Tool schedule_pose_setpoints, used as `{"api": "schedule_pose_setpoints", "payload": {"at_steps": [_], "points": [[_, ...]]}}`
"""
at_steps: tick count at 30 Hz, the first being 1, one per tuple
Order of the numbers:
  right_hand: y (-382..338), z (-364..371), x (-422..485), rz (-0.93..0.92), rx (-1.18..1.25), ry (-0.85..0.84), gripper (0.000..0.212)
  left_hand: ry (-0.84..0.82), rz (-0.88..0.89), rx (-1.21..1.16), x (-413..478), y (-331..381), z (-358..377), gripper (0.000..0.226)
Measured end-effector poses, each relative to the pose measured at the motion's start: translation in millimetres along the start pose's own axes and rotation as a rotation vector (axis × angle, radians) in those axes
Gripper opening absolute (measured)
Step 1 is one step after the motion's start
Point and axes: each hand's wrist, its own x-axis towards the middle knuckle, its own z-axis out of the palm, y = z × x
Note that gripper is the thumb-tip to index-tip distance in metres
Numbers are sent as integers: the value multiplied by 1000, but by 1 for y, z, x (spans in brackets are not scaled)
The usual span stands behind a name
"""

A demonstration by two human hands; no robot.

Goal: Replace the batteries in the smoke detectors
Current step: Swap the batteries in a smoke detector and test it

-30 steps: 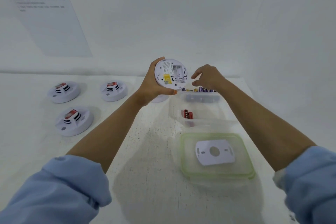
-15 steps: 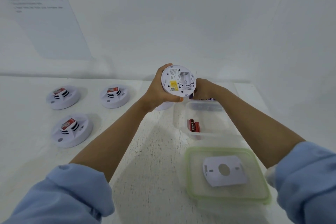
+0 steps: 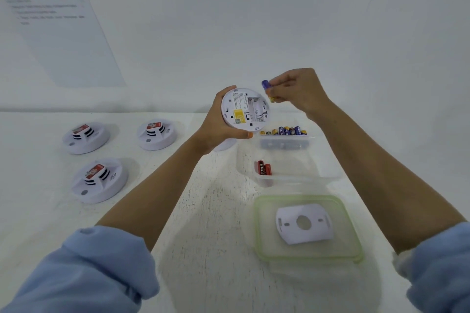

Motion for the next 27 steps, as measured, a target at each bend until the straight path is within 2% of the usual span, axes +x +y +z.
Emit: {"api": "schedule_pose_setpoints", "payload": {"at_steps": [3,5,8,12,14,18,22,27], "points": [[-13,9,-17,-43,-269,-101,13,-26,16,-22,-4,7,8,99],[-17,15,-27,-56,-416,-108,12,-27,18,-39,-6,10,13,102],[-16,16,-35,-108,-493,-132,15,-36,7,-70,-9,12,15,101],[-10,8,-41,-166,-603,-313,25,-43,-20,-67,-14,12,14,100],[-5,2,-39,-226,-648,-339,30,-48,-24,-54,-17,12,15,99],[-1,-7,-33,-230,-479,-302,38,-74,-14,-42,-18,16,18,93],[2,-8,-30,-137,-143,-404,39,-87,6,-105,-14,22,17,95],[6,3,-20,-201,-127,-404,35,-76,13,-70,-10,21,10,98]]}}
